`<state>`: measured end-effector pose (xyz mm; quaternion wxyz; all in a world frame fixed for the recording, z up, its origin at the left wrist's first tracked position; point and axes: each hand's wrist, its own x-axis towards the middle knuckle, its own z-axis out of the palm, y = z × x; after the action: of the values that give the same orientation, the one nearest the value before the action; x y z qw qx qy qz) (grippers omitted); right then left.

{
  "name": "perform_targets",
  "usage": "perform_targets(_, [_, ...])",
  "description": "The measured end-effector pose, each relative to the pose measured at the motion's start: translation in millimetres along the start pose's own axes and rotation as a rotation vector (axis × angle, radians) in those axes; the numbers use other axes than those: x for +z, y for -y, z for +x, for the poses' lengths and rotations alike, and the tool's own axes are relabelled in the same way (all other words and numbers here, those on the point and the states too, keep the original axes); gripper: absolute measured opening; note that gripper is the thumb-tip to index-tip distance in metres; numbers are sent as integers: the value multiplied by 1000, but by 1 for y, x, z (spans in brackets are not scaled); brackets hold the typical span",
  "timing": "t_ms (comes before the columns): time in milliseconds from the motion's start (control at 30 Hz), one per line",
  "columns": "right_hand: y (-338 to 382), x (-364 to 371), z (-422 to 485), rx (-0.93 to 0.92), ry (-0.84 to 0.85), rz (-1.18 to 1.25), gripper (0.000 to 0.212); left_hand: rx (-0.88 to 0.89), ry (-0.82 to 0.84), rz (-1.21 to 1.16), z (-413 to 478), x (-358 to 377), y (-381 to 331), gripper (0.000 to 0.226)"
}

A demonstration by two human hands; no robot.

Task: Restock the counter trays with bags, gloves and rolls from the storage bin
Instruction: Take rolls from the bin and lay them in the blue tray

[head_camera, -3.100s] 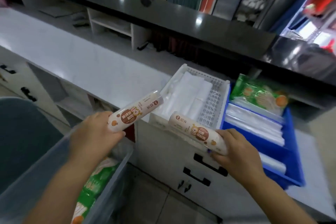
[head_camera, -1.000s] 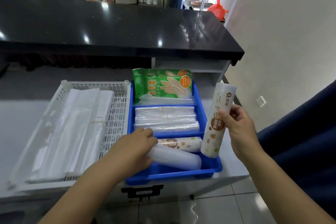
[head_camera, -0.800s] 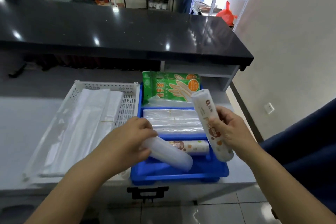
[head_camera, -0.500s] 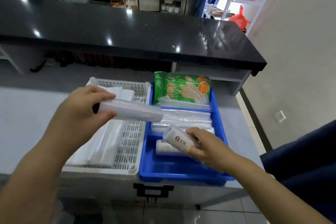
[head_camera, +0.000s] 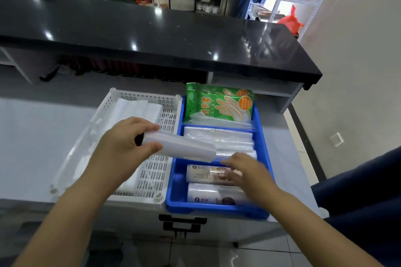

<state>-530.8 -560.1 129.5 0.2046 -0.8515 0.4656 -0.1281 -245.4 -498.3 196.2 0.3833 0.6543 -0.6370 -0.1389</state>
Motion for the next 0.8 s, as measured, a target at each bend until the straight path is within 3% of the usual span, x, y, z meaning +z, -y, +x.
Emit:
perform_targets(100, [-8,-25,-1,-19,-333,80,37,-30,60,-118,0,24,-10,33])
perform_targets(167, [-4,-32,-4,-88,-278,49,60,-77,87,-238,-1,43,-19,31])
perform_targets(233, [0,-27,-9,-142,-190,-109,69,-122,121,-330,-3,60,-27,29])
perform_targets(367, [-9,-18,-19,-119,-132,-204,56,-165,236,-290,-2,76,-28,21])
perform_targets(467, [-24,-13,-28,-57,-22,-246,56,-118,180,-138,1,71,-22,21])
perform_targets(567, [-29,-6,-34,-58,63,-280,56,-150,135,-137,4,64,-19,19])
perform_targets(800, [-22,2,-31,-90,87,-310,53,-192,164,-118,-9,69,-25,17])
